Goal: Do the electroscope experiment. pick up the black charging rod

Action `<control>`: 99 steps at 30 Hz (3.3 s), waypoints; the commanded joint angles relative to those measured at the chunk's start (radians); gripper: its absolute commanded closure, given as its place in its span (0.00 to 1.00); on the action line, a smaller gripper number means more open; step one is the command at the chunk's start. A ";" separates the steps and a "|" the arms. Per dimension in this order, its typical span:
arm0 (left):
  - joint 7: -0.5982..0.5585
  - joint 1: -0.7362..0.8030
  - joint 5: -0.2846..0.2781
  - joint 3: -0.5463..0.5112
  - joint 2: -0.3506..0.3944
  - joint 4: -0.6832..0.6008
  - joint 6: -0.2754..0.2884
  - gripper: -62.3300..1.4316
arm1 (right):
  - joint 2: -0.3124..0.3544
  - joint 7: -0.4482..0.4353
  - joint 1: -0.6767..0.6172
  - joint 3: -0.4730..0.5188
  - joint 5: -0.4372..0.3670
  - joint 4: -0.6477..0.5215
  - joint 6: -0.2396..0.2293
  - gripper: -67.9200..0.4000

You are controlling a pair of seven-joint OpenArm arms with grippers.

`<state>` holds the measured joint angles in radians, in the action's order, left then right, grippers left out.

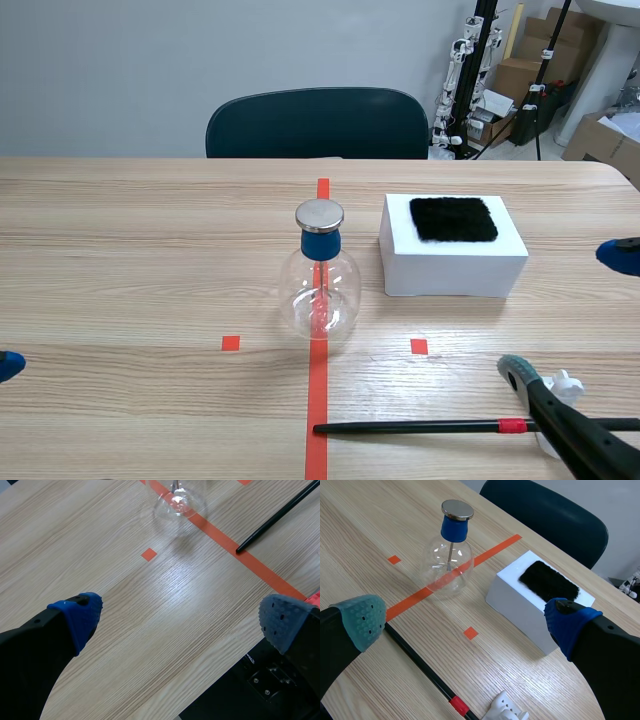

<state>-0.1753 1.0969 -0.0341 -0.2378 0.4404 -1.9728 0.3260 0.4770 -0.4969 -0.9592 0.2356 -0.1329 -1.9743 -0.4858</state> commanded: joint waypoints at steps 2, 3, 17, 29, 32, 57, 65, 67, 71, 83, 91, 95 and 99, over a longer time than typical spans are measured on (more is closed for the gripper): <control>-0.015 -0.003 -0.008 0.002 -0.002 -0.020 0.002 0.00 | 0.008 -0.014 0.012 0.007 -0.017 -0.008 0.004 0.00; -0.015 -0.003 -0.008 0.002 -0.002 -0.020 0.002 0.00 | 0.008 -0.014 0.012 0.007 -0.017 -0.008 0.004 0.00; -0.019 -0.003 -0.008 0.002 -0.002 -0.020 0.002 0.00 | 0.008 0.013 0.012 0.007 -0.016 -0.008 0.004 0.00; -0.104 -0.003 -0.008 0.002 -0.008 -0.009 0.009 0.00 | 0.008 0.012 0.012 0.008 -0.017 -0.008 0.004 0.00; -0.114 -0.003 -0.008 0.002 -0.008 0.000 0.009 0.00 | 0.008 0.013 0.012 0.008 -0.016 -0.008 0.004 0.00; -0.655 -0.085 0.116 0.000 -0.007 0.319 0.044 0.00 | 0.019 0.223 0.191 -0.019 0.877 -0.008 -0.260 0.00; -1.068 -0.244 0.208 0.000 -0.007 0.588 0.142 0.00 | 0.019 0.271 0.264 -0.114 1.023 -0.007 -0.260 0.00; -1.140 -0.280 0.212 0.000 -0.004 0.651 0.154 0.00 | 0.019 0.315 0.290 -0.147 1.023 -0.005 -0.260 0.00; -1.236 -0.364 0.259 0.000 0.018 0.772 0.274 0.00 | 0.023 0.399 0.333 -0.237 1.024 0.011 -0.260 0.00; -1.379 -0.596 0.494 0.002 0.021 1.031 0.362 0.00 | 0.230 0.656 0.457 -0.526 0.753 0.074 -0.260 0.00; -1.379 -0.663 0.552 0.002 0.003 1.119 0.370 0.00 | 0.267 0.917 0.611 -0.658 0.444 0.140 -0.260 0.00; -1.379 -0.682 0.584 0.002 -0.011 1.155 0.370 0.00 | 0.268 1.040 0.684 -0.724 0.313 0.171 -0.260 0.00; -1.379 -0.719 0.633 0.002 -0.027 1.216 0.370 0.00 | 0.268 1.138 0.755 -0.792 0.196 0.207 -0.260 0.00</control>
<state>-1.5074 0.3904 0.6060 -0.2363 0.4145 -0.7555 0.6930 0.7395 0.6380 -0.2226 -0.5591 0.0677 -1.7679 -0.7376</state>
